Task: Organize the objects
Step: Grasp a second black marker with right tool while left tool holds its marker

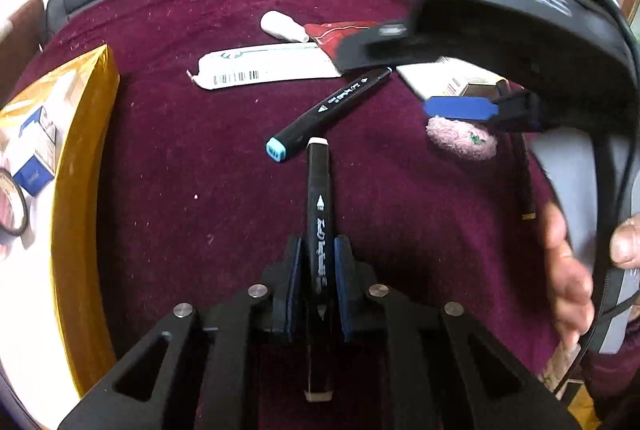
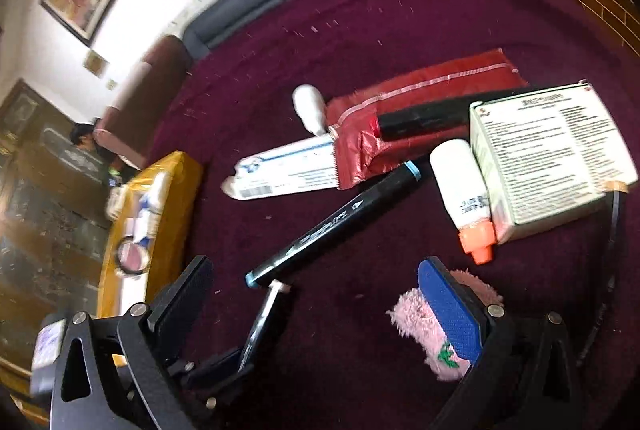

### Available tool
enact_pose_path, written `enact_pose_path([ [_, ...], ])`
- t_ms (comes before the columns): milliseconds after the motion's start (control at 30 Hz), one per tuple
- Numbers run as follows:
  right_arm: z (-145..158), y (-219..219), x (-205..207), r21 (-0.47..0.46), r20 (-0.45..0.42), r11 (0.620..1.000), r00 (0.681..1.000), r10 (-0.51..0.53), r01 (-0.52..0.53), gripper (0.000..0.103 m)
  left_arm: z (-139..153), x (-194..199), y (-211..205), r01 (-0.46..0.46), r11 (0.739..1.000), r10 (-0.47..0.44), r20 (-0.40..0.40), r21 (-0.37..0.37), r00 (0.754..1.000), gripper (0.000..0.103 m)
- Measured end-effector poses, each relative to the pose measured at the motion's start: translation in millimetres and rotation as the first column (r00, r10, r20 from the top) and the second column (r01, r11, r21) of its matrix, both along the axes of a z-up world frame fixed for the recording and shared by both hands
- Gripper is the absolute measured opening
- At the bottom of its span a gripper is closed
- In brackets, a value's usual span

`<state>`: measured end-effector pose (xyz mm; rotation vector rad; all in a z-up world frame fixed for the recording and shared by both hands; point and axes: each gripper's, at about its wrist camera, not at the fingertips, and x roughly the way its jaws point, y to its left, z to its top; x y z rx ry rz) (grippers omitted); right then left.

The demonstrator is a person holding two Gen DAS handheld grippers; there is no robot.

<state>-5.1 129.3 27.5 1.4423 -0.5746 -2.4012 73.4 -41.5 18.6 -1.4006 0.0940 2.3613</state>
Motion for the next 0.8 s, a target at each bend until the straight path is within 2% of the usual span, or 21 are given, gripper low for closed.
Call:
enact_pose_path([
  [100,-6,-10,-12,0.053,0.032,0.998,0.999,-0.017,0.015,0.1,-1,4,8,0.015,1.0,-0.014,-0.02,0.019,1.0,0.043],
  [167,-9,-16,-19,0.097,0.046,0.995,0.999,-0.022,0.018,0.093,-2,9,14,0.015,1.0,-0.016,-0.053,-0.009,0.998,0.043],
  [233,-14,-27,-27,0.152,0.068,0.988,0.997,-0.024,0.013,0.089,-2,12,14,0.0,0.999,-0.003,-0.083,-0.033,0.997,0.023],
  [267,-13,-34,-31,0.196,0.055,0.981,0.998,-0.026,0.015,0.081,-2,12,10,0.001,1.0,-0.002,-0.076,-0.013,0.997,0.015],
  [333,-14,-47,-35,0.285,0.042,0.959,0.999,-0.004,-0.008,0.074,-2,9,-6,-0.015,0.997,0.018,-0.036,0.077,0.999,0.014],
  [400,-14,-57,-36,0.345,0.02,0.938,1.0,0.015,-0.022,0.064,1,12,-21,-0.042,0.995,0.046,-0.043,0.091,0.998,0.014],
  [467,-13,-59,-35,0.393,-0.003,0.919,0.999,0.035,-0.031,0.04,5,14,-31,-0.051,0.991,0.056,-0.04,0.126,0.998,0.014],
  [567,-13,-55,-31,0.385,-0.028,0.922,0.998,0.053,-0.038,0.022,15,19,-46,-0.068,0.984,0.078,-0.055,0.163,0.995,0.014],
  [633,-13,-48,-27,0.365,-0.036,0.931,0.998,0.044,-0.028,0.016,20,23,-55,-0.08,0.977,0.093,-0.055,0.2,0.994,0.014],
  [800,-11,-38,-19,0.279,-0.051,0.96,0.998,0.035,-0.019,0.016,30,30,-71,-0.11,0.963,0.131,-0.072,0.245,0.989,0.014],
])
